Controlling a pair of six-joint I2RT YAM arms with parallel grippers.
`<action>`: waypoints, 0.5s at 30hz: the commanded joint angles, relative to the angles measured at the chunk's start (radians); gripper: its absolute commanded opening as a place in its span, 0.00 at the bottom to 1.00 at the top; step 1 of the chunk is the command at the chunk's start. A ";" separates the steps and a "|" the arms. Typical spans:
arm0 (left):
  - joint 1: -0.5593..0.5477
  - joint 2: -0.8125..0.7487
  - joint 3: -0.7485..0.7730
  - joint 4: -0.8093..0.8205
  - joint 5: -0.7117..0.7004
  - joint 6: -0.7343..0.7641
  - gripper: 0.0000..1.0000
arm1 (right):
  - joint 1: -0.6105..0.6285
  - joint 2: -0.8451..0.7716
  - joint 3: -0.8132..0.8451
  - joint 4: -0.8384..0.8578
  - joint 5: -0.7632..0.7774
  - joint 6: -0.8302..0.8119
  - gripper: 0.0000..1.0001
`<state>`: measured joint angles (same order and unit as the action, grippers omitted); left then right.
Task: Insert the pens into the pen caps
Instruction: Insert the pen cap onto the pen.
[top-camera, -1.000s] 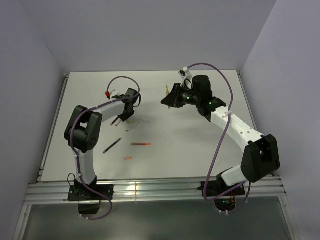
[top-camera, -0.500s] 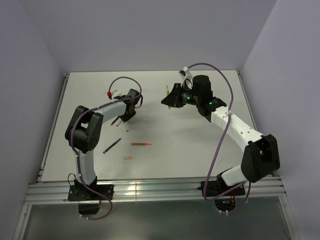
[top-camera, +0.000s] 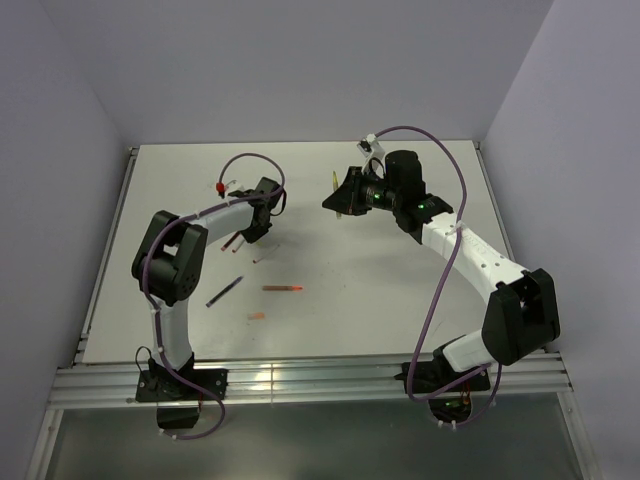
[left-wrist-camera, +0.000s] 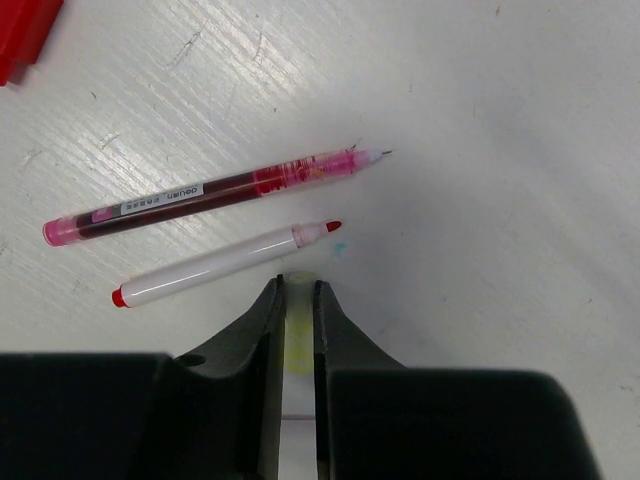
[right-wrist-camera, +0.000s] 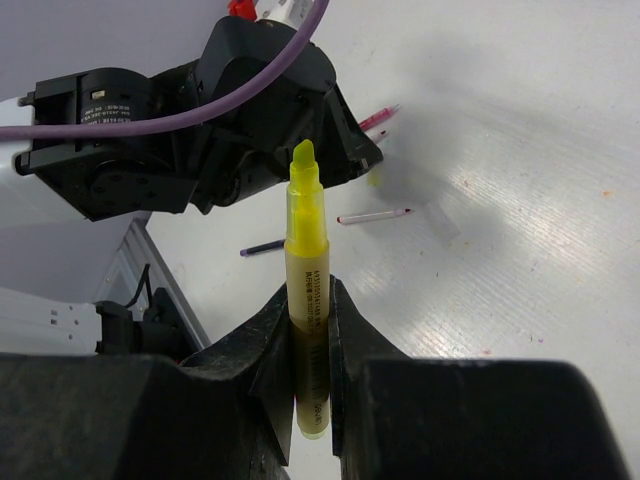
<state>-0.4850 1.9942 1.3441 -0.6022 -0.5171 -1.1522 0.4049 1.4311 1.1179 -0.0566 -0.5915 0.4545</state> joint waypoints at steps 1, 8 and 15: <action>-0.009 0.112 -0.074 -0.067 0.181 0.008 0.00 | -0.008 -0.032 0.017 0.008 -0.008 -0.016 0.00; -0.009 -0.003 -0.063 -0.054 0.181 0.048 0.00 | -0.008 -0.034 0.011 0.017 -0.013 -0.008 0.00; -0.006 -0.144 -0.019 -0.033 0.184 0.106 0.00 | -0.009 -0.028 0.002 0.043 -0.031 0.004 0.00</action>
<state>-0.4824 1.9339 1.3148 -0.6132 -0.4007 -1.0916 0.4049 1.4311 1.1179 -0.0540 -0.5972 0.4557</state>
